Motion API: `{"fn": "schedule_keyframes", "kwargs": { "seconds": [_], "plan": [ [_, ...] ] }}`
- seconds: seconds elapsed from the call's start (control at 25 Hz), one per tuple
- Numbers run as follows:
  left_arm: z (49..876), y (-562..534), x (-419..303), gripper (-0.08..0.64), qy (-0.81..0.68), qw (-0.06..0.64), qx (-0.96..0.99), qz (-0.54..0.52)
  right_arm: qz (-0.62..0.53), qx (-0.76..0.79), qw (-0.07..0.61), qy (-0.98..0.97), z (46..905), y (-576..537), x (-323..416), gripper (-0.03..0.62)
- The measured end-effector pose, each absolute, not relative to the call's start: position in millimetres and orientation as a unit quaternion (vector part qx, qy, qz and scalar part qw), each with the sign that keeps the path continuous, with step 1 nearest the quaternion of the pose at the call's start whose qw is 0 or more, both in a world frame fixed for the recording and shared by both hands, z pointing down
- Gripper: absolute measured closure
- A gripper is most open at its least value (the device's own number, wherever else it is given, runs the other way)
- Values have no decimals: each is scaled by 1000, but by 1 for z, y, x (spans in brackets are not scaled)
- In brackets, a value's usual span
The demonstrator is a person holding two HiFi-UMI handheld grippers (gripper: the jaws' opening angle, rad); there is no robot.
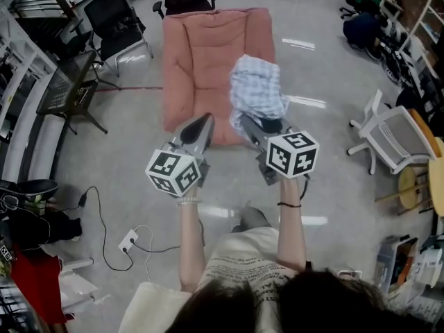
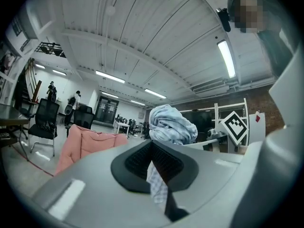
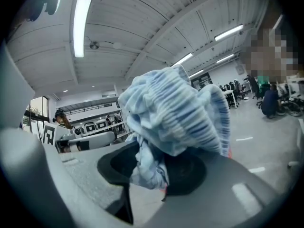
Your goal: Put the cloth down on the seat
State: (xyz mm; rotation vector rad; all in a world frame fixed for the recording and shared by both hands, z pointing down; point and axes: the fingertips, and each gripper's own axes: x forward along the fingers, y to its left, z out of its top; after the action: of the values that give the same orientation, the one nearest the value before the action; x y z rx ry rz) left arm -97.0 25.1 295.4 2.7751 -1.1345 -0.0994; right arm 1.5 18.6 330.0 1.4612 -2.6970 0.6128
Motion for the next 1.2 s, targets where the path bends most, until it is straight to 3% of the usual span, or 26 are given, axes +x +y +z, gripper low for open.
{"fn": "schedule_keyframes", "kwargs": {
  "seconds": [1.2],
  "plan": [
    [321, -150, -74, 568, -445, 114, 887, -43, 230, 386, 61, -891, 357, -175, 12, 428]
  ]
}}
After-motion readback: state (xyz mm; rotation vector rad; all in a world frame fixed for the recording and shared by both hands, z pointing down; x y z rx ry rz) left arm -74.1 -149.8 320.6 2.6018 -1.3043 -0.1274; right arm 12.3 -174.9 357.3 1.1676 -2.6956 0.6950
